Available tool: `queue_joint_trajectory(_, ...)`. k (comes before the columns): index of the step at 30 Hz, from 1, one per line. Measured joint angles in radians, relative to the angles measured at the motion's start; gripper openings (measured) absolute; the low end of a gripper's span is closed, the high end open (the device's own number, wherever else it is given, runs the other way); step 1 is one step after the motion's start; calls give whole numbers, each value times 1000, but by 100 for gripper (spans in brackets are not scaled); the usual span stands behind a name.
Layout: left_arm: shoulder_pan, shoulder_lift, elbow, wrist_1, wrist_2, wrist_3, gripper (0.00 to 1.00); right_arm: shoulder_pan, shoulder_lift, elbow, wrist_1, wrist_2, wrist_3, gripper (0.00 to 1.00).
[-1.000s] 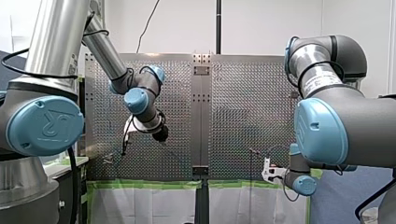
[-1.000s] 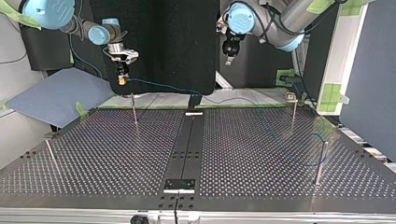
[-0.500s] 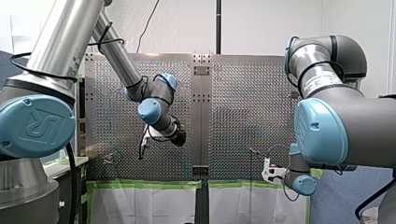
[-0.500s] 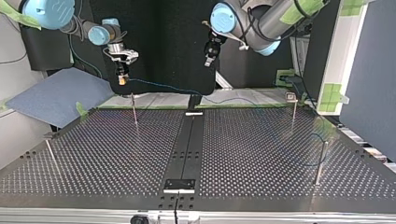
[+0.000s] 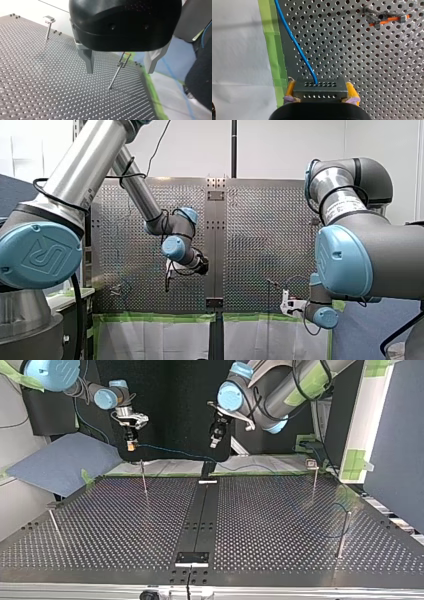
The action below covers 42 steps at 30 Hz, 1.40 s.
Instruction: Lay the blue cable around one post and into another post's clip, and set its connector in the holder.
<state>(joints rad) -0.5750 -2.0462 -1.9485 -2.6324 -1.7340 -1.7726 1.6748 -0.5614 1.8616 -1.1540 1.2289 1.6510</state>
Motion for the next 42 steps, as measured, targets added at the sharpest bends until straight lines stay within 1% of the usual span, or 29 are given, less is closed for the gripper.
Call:
queue_joint_trajectory(4,6,-36,36,36,-1,3,100,0,0,-2,1,0,0,0)
queue_joint_trajectory(8,8,-67,53,67,-1,6,100,0,0,-3,1,0,0,0)
queue_joint_trajectory(20,12,-172,69,172,6,-39,100,0,0,-3,3,0,0,0)
queue_joint_trajectory(29,11,-244,112,245,8,-57,100,1,0,-3,3,1,0,0)
queue_joint_trajectory(34,12,-260,116,290,8,-59,100,0,0,-3,3,1,0,0)
queue_joint_trajectory(42,13,-261,117,357,8,-59,100,0,0,-3,5,1,0,0)
